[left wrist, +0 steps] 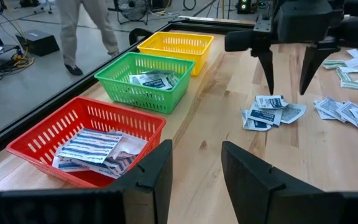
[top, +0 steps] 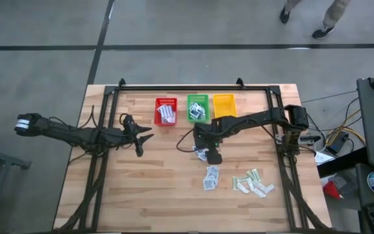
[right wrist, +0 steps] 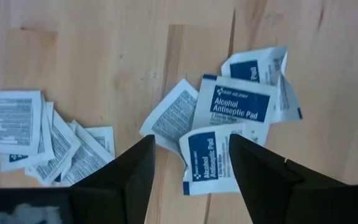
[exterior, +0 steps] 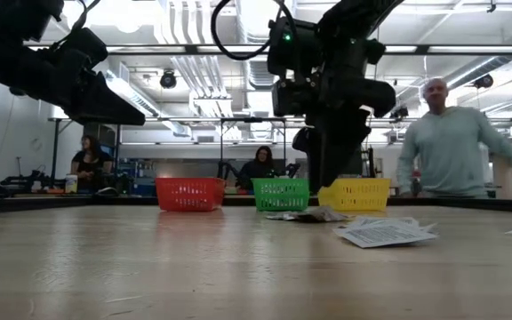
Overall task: Pick & Place First Aid Supplies
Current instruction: Put the alcohol pad into the green basket
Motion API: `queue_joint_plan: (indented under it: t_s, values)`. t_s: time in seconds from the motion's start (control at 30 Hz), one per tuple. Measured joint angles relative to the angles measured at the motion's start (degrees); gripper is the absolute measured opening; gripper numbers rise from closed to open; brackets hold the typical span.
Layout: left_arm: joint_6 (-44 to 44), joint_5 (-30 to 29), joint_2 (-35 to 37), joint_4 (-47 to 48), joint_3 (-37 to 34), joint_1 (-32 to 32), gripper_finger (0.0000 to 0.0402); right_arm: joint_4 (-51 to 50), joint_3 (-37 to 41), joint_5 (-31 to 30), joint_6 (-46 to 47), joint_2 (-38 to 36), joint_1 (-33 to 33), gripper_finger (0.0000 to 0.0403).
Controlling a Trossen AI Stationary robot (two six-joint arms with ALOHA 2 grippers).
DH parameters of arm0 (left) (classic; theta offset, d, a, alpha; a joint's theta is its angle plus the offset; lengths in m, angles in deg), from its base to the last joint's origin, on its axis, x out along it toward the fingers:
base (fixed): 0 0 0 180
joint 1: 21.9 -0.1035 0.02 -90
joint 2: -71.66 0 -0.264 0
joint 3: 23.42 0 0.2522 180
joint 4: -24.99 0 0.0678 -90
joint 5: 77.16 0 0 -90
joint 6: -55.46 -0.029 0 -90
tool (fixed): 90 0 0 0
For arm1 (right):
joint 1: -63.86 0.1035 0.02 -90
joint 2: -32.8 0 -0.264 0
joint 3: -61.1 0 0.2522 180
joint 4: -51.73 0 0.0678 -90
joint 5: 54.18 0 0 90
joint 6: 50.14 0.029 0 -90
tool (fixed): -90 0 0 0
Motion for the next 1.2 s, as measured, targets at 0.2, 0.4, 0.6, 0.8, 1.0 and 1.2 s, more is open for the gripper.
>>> queue_joint_plan:
  t_s: [0.2,0.4,0.6,0.8,1.0,1.2]
  values:
    - [-0.09,0.00,0.00,0.00,-0.01,0.02,0.0133,0.58,1.18,0.00,0.02,0.00,-0.02,0.0203]
    - [-0.12,0.00,0.00,-0.01,0.00,0.01,0.0133,1.64,1.39,-0.01,0.63,0.00,-0.02,0.0203]
    - [-0.15,0.00,0.00,0.00,0.00,0.00,0.0133,2.30,1.93,-0.01,0.58,0.00,-0.02,0.0203]
    - [-0.20,0.00,0.00,-0.02,-0.02,0.02,0.0133,3.09,3.05,-0.02,0.85,0.00,-0.02,0.0203]
    - [-0.28,0.00,0.00,-0.01,-0.01,0.00,0.0133,4.25,4.38,-0.02,1.11,0.00,-0.02,0.0203]
    - [-0.26,0.00,0.00,0.00,-0.02,0.02,0.0133,5.72,5.93,-0.02,1.79,0.00,0.00,0.0203]
